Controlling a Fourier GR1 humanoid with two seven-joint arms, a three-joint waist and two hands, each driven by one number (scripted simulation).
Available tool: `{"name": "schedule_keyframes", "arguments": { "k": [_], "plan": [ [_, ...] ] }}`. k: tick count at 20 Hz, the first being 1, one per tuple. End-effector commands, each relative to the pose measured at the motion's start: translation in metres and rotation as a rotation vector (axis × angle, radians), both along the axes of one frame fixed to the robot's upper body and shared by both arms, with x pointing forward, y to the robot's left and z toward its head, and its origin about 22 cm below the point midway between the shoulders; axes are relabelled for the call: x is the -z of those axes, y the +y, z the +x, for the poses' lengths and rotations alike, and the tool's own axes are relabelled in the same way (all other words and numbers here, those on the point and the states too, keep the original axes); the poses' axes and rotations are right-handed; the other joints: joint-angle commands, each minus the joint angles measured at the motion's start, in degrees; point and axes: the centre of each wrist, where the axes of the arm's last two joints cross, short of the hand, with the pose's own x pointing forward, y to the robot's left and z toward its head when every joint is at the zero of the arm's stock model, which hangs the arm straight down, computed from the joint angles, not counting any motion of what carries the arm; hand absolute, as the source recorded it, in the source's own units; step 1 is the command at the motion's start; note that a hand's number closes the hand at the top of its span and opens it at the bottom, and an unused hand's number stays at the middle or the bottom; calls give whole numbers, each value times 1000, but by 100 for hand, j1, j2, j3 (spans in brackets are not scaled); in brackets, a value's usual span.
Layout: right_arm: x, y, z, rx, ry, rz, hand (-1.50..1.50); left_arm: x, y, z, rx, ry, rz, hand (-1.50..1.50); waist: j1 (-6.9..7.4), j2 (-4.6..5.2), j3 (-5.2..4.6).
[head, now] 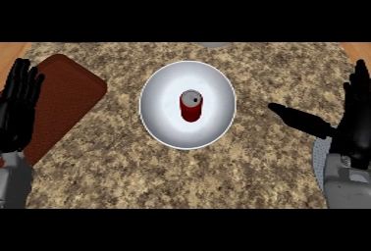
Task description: Pick the can from the placemat and place it in the bowl
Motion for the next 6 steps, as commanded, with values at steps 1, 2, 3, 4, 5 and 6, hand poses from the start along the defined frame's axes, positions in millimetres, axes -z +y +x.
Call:
{"name": "schedule_keyframes", "arguments": {
  "k": [1,2,3,4,5,6],
  "plan": [
    [-2,-50,-40,2,-51,6,-150,-7,10,8,-10,-4,-3,0,-42,10,1],
    [-5,-63,-49,-5,-41,22,-150,-10,10,1,-12,-2,-8,0,-27,1,2],
    [9,-72,-61,-12,-52,25,-150,-13,12,12,-13,-13,1,0,-73,10,5],
    [11,-88,-62,-1,-64,35,-150,5,-5,-12,-9,3,-18,0,6,-1,7],
    [22,-81,-73,-2,-56,24,-150,0,-2,-3,12,3,-1,0,10,9,0],
    [7,-109,-77,-28,-54,25,-150,9,4,-10,10,16,-4,0,-12,4,2]
  ]
}}
